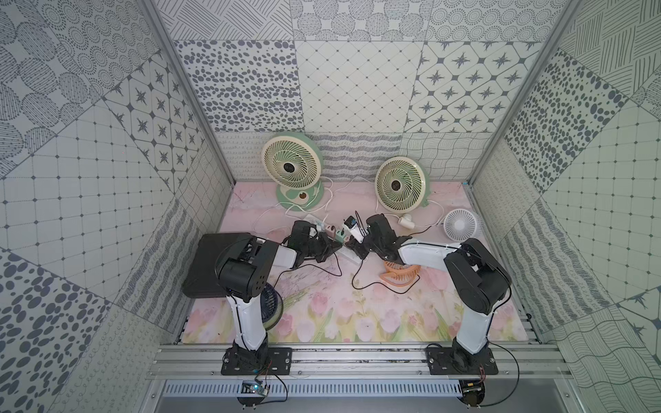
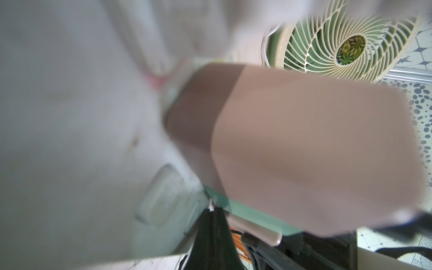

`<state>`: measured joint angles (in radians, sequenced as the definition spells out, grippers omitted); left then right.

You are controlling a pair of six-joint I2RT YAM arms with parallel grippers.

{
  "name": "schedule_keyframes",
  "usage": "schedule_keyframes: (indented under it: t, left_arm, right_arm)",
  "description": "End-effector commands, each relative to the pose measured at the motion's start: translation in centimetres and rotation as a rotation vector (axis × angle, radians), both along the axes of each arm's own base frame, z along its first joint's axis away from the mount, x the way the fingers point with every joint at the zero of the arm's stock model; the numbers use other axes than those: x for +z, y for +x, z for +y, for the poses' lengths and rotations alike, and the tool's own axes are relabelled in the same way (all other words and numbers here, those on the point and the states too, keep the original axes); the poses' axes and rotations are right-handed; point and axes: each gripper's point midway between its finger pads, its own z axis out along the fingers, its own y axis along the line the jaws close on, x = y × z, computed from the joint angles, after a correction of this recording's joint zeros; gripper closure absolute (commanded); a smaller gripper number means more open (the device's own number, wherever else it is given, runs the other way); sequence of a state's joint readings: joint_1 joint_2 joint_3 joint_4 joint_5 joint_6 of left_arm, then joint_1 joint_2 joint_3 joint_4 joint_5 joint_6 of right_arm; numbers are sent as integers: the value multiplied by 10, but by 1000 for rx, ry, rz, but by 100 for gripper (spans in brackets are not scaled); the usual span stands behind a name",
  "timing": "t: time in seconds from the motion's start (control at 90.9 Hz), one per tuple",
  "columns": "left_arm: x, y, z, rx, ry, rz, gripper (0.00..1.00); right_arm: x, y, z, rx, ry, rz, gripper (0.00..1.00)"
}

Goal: Unplug the desk fan from the power strip
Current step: Remove the plug from the socket.

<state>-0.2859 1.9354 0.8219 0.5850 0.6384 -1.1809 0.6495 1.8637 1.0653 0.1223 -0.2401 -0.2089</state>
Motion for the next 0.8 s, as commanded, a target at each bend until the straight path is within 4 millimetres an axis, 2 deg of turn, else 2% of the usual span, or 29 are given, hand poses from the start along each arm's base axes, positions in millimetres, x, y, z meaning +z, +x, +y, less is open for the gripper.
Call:
schedule_keyframes:
  t: [0.0, 0.132, 0.253, 0.363, 0.484, 0.605, 0.693, 0.792]
  left_arm:
    - [-26, -12, 10, 25, 82, 90, 100]
    - [-27, -13, 11, 26, 84, 91, 100]
    - [-27, -13, 10, 26, 84, 93, 100]
    - [-27, -13, 10, 25, 84, 95, 100]
    - [-27, -14, 11, 25, 86, 95, 100]
    - [-27, -14, 11, 25, 87, 96, 100]
    - [-28, -13, 10, 25, 86, 97, 100]
    - [-27, -13, 10, 25, 85, 96, 100]
  right_arm:
    - [20, -3, 8, 42, 135, 88, 89]
    - [22, -11, 15, 83, 127, 89, 88]
    - [17, -22, 27, 103, 30, -7, 88]
    - [15, -16, 20, 69, 6, -22, 88]
    - [23, -4, 7, 36, 102, 63, 89]
    - [28, -11, 13, 67, 141, 85, 89]
    - [26, -23, 24, 94, 72, 11, 89]
    - [24, -22, 23, 75, 3, -48, 88]
